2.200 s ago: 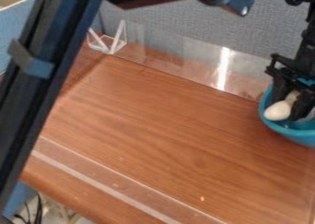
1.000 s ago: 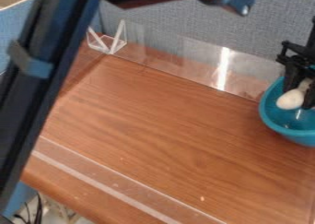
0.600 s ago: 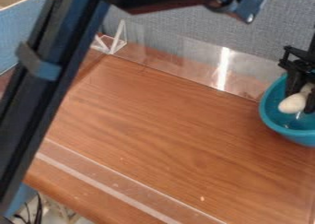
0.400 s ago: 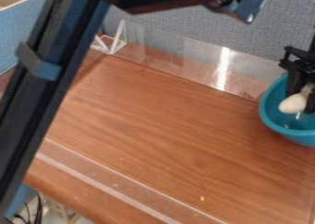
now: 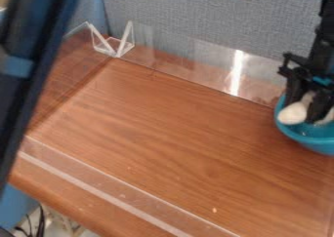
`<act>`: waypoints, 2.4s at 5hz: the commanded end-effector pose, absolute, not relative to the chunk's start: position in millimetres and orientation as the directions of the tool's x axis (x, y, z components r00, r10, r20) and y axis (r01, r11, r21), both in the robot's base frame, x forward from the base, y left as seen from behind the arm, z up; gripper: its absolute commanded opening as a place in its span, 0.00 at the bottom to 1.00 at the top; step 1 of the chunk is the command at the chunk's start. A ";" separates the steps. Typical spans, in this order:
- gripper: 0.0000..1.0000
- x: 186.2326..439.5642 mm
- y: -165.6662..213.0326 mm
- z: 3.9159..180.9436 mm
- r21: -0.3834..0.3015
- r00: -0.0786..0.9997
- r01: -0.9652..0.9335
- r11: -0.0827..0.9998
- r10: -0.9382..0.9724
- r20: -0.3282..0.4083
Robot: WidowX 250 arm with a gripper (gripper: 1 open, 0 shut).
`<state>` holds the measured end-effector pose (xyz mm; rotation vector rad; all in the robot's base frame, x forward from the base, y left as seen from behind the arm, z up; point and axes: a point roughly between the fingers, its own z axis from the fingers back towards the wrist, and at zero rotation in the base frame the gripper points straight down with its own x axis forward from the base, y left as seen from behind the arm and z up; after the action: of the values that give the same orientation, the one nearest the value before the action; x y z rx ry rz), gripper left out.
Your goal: Remove the mushroom from inside the blue bowl and put it on the table
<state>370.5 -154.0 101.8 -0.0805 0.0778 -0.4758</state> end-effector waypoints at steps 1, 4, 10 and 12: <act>0.00 357.7 -117.1 143.7 -0.088 0.913 0.409 0.908 -0.407 0.032; 0.00 330.3 -61.5 134.3 -0.088 0.938 0.345 0.935 -0.347 -0.009; 0.00 318.0 -35.6 92.8 -0.093 0.943 0.316 0.944 -0.323 -0.081; 0.00 318.2 -33.0 78.3 -0.092 0.940 0.314 0.945 -0.323 -0.107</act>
<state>315.5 -37.4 64.2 -0.0788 0.1691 -0.3294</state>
